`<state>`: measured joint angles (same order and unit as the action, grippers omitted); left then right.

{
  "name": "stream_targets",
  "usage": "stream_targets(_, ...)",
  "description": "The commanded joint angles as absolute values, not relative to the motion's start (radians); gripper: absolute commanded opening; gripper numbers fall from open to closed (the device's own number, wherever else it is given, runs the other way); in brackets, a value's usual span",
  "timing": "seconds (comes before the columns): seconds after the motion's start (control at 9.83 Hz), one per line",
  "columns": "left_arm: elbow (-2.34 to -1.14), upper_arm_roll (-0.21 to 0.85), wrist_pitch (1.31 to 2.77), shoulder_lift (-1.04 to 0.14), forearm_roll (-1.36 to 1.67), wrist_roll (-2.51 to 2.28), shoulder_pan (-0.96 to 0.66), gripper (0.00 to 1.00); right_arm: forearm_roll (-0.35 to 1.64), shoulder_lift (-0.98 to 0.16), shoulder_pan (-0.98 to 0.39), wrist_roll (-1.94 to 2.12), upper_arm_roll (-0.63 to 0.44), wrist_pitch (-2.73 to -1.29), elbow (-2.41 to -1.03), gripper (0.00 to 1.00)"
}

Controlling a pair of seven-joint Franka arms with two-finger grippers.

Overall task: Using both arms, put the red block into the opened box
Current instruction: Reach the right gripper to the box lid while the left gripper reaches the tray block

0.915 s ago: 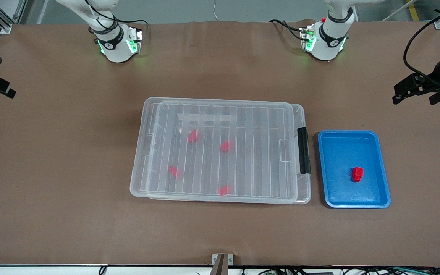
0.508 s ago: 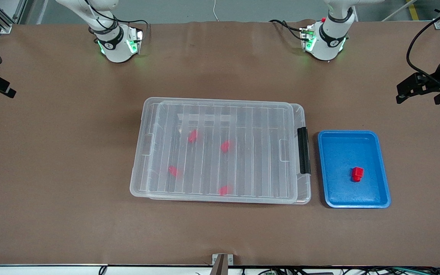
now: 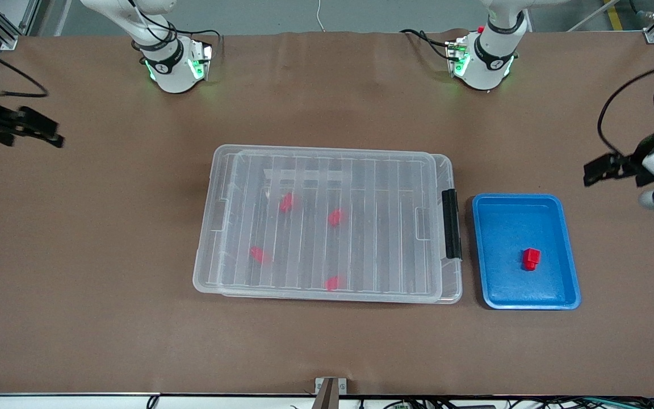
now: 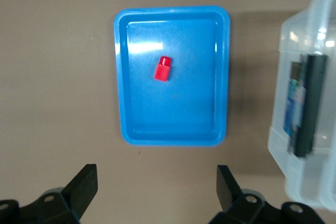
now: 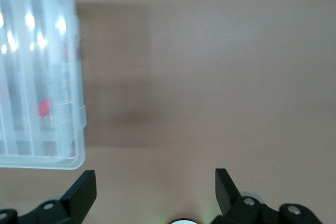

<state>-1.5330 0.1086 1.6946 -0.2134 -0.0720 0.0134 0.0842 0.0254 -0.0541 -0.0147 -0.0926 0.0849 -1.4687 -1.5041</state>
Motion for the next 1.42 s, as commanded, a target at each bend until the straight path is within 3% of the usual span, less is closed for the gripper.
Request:
stream_targets(0.0, -1.607, 0.11, 1.866, -0.323, -0.069, 0.023, 0.103, 1.0, 0.026, -0.173, -0.096, -0.18, 0.081, -1.566, -1.491, 1.0)
stream_targets(0.2, -1.67, 0.121, 2.059, -0.429, -0.016, 0.028, 0.161, 1.0, 0.026, -0.306, -0.17, -0.219, 0.081, -1.687, -1.491, 1.0)
stream_targets(0.41, -1.661, 0.121, 2.144, -0.553, -0.024, 0.069, 0.169, 1.0, 0.014, -0.398, -0.256, -0.253, 0.08, -1.782, -1.529, 1.0)
stream_targets(0.51, -1.663, 0.121, 2.202, -0.605, -0.023, 0.092, 0.163, 1.0, 0.011, -0.405, -0.271, -0.271, 0.08, -1.86, -1.584, 1.0)
stream_targets(0.81, -1.66, 0.12, 2.214, -0.678, -0.028, 0.103, 0.152, 0.96, -0.012, -0.405, -0.293, -0.272, 0.08, -1.896, -1.644, 1.0)
stream_targets(1.32, -1.667, 0.12, 2.241, -0.721, -0.04, 0.109, 0.152, 0.57, -0.093, -0.407, -0.282, -0.27, 0.08, -1.939, -1.697, 1.0)
